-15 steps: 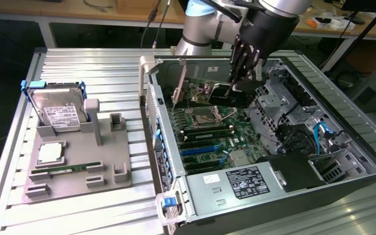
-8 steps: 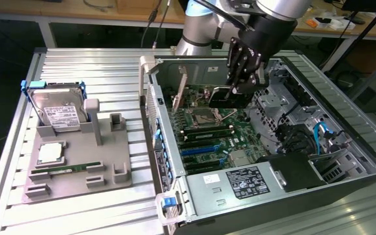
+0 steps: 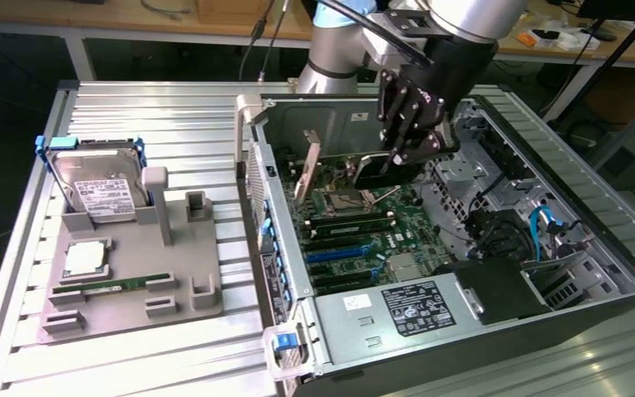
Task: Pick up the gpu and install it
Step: 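Insert the gpu into the slot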
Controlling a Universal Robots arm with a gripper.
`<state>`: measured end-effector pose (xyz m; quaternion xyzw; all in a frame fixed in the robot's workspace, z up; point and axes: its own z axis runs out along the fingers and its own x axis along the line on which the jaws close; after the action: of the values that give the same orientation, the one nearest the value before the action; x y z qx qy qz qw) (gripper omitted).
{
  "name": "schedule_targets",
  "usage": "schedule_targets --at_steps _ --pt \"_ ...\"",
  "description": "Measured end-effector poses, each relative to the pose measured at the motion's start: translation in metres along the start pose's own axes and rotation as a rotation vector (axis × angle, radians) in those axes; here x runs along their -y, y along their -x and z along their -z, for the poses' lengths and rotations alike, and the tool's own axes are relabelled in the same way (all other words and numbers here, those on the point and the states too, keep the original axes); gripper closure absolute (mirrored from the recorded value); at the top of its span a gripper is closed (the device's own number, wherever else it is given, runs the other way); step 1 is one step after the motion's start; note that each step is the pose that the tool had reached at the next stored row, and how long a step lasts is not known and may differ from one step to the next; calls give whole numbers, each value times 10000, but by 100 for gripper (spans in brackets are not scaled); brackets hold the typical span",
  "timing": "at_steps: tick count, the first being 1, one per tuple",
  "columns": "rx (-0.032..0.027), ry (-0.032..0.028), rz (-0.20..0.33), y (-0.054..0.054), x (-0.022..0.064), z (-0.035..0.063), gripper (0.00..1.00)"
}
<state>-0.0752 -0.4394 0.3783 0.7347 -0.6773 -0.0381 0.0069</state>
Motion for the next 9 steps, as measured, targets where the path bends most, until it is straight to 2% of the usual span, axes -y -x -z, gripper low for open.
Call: schedule_targets --at_steps 5,9 --pt "1 -5 -1 -15 149 -59 73" --pt "35 -31 -607 -18 159 -129 73"
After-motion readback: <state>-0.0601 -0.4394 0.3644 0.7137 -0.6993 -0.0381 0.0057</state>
